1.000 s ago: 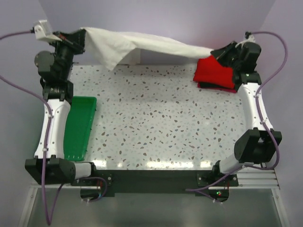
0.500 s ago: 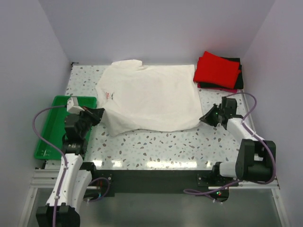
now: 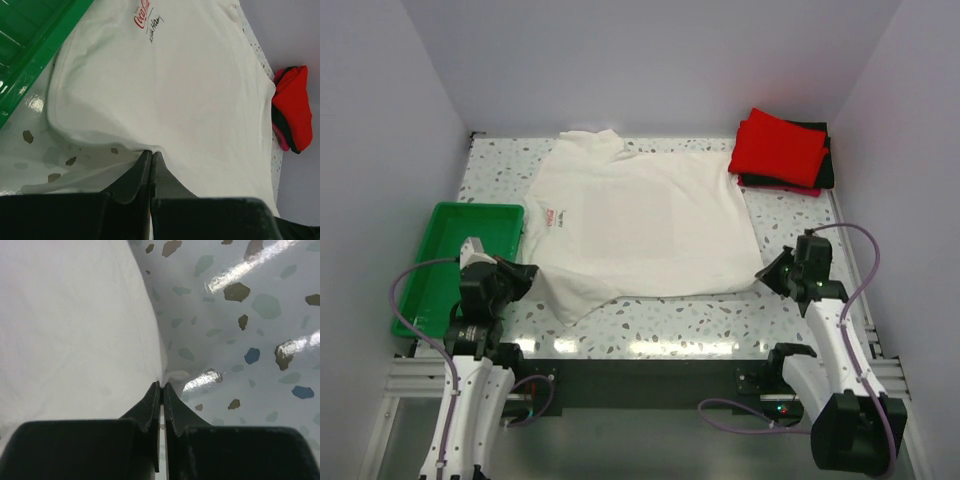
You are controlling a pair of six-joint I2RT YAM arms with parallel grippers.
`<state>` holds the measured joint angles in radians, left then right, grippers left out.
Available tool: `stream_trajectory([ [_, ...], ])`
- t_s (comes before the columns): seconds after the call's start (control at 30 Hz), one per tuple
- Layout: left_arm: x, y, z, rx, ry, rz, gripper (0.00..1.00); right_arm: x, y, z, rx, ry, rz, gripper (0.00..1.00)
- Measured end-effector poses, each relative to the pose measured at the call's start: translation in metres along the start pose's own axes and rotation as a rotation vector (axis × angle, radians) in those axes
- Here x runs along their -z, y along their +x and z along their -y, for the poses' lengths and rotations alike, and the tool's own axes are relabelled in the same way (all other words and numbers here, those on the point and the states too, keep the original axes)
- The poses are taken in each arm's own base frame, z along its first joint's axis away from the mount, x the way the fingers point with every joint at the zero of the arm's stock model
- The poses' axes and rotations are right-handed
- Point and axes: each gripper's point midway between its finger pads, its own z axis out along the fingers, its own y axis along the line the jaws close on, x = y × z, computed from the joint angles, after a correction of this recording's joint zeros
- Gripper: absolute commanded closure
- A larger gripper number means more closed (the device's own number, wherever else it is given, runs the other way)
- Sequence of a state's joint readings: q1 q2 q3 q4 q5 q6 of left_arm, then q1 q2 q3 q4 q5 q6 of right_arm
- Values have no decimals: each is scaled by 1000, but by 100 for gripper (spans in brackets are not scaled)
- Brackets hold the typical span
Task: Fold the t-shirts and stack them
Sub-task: Flatten the tshirt out, then fold the tshirt
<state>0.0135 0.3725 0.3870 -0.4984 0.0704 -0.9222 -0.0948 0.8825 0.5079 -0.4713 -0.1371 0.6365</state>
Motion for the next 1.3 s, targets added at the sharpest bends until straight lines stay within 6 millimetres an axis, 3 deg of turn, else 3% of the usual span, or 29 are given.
stream_trajectory([
  [0.2, 0, 10, -13, 17, -70, -48, 100, 18, -7, 10, -7, 59, 56, 98],
  [0.4, 3, 11, -21, 39, -120, -49, 100, 12, 0, 19, -14, 107, 10, 98],
  [0.63, -8, 6, -19, 43, -162, -70, 100, -4, 2, 8, -5, 85, -96, 98],
  [0.87, -34, -14, 2, 43, -164, -71, 100, -29, -29, -25, -4, 20, -130, 100],
  [1.3, -115, -37, 38, 15, -197, -107, 100, -94, -78, -63, -58, -23, -159, 100],
])
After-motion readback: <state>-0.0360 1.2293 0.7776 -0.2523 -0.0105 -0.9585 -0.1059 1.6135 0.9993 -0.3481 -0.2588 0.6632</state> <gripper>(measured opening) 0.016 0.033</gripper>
